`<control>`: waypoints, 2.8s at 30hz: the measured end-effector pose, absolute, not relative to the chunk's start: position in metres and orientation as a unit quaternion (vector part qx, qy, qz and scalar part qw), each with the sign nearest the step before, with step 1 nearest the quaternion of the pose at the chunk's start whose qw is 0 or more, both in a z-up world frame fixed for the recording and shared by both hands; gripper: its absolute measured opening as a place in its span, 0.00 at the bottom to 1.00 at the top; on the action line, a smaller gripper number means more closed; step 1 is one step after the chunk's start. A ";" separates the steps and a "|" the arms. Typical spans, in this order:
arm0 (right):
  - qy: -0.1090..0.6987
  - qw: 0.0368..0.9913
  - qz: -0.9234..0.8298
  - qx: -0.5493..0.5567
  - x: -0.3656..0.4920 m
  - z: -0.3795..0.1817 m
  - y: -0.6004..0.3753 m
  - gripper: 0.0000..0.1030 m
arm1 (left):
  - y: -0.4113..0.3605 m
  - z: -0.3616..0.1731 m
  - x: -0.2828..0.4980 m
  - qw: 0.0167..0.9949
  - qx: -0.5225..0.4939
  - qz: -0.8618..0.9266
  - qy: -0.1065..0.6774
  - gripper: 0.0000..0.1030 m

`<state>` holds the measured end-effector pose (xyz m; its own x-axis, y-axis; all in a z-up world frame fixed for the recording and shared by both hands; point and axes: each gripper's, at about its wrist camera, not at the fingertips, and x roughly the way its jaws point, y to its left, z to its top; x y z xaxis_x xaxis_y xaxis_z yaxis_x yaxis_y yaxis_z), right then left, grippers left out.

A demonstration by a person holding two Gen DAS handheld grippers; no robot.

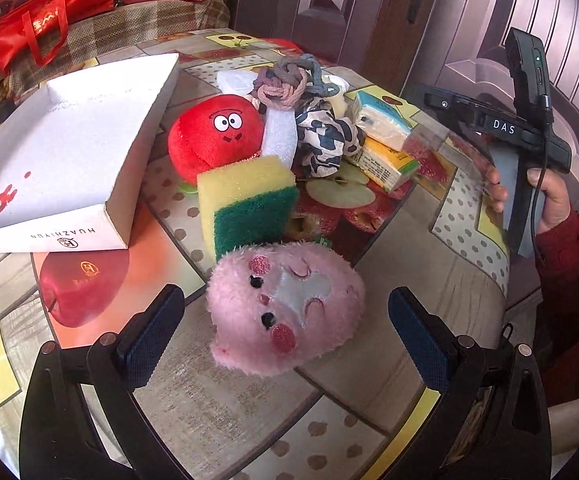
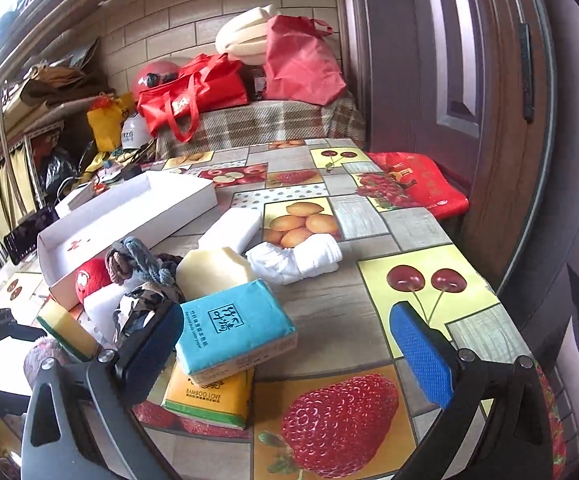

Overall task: Organize soft objects
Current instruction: 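Grasp the pink plush with the left tool while the right tool grasps the teal tissue pack, then release the pink plush into the white box while the right tool drops the teal pack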

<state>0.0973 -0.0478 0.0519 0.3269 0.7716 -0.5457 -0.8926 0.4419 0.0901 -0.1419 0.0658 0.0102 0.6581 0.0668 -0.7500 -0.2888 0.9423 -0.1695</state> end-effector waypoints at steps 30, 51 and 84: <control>0.157 0.842 0.515 -0.045 0.058 0.066 -0.056 0.79 | 0.101 0.049 -0.209 0.937 -0.085 0.256 0.223 0.68; 0.119 0.819 0.556 -0.074 -0.021 0.063 0.005 0.79 | 0.185 0.050 -0.235 0.895 -0.094 0.411 0.145 0.68; 0.173 0.820 0.545 -0.043 -0.016 0.051 0.115 0.79 | 0.252 0.048 -0.203 0.880 -0.130 0.429 0.154 0.68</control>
